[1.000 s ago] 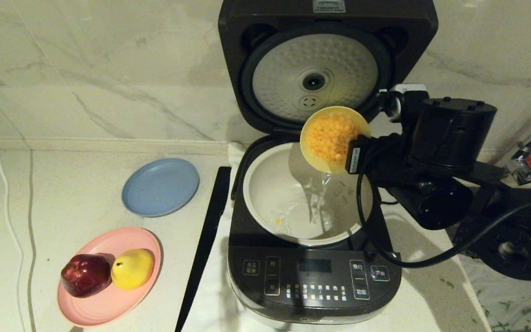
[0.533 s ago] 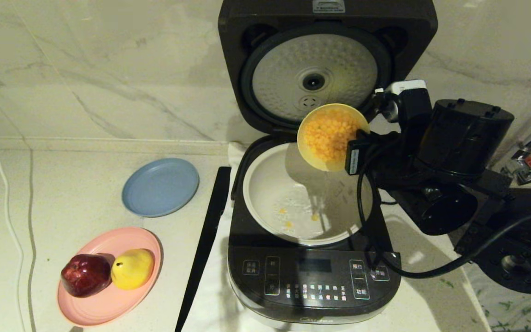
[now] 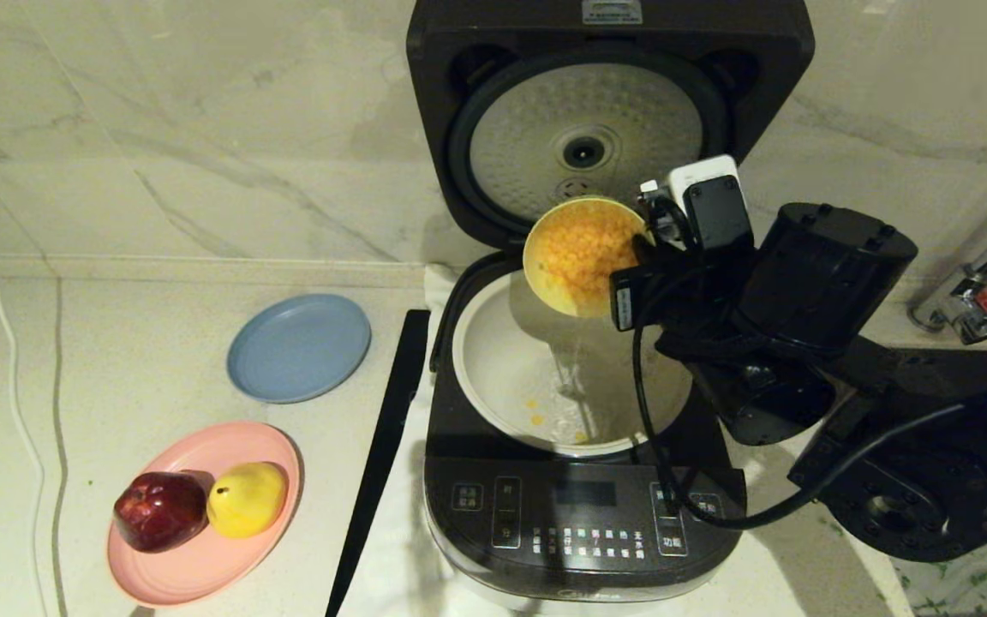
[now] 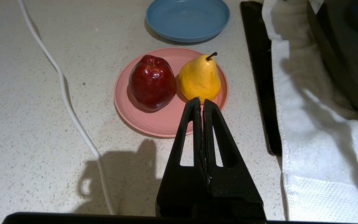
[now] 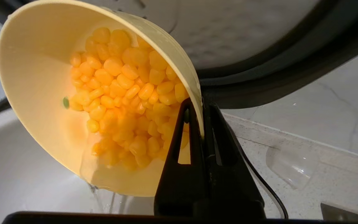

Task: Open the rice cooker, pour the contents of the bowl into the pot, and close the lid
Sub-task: Pour the water from the bowl into the rice cooker

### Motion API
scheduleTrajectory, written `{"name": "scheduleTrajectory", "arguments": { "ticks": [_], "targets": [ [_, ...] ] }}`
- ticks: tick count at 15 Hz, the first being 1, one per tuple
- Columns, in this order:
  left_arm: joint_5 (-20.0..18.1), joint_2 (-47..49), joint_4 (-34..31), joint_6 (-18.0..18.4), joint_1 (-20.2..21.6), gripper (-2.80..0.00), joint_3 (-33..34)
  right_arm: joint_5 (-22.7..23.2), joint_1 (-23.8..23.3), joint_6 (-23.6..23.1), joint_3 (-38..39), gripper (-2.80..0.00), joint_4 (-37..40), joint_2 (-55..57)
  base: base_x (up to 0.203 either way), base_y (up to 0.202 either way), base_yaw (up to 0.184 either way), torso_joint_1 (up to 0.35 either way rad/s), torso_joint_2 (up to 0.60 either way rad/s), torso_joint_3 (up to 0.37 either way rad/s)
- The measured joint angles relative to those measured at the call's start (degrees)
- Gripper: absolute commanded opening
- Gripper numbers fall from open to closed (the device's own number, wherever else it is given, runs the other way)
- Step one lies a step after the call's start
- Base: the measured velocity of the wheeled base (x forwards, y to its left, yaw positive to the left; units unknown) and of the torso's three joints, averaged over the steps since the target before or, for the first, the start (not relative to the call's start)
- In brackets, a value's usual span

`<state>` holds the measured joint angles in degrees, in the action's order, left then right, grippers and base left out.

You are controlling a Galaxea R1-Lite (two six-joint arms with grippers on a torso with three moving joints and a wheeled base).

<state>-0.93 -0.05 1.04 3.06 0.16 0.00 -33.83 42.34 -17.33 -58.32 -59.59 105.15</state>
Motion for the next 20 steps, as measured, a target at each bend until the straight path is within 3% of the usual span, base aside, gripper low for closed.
{"name": "scheduleTrajectory", "arguments": {
  "ticks": [7, 20],
  "targets": [
    [-0.04, 0.02, 0.0, -0.02, 0.0, -2.8, 0.0, 0.25, 0.11, -2.81, 0.46, -2.8, 0.22, 1.5, 0.0, 0.0, 0.0, 0.0, 0.0, 0.0],
    [0.0, 0.02, 0.0, -0.01, 0.0, -2.8, 0.0, -0.37, -0.09, -3.03, -1.38, -2.8, 0.38, 2.29, 0.0, 0.0, 0.0, 0.0, 0.0, 0.0]
  ]
}}
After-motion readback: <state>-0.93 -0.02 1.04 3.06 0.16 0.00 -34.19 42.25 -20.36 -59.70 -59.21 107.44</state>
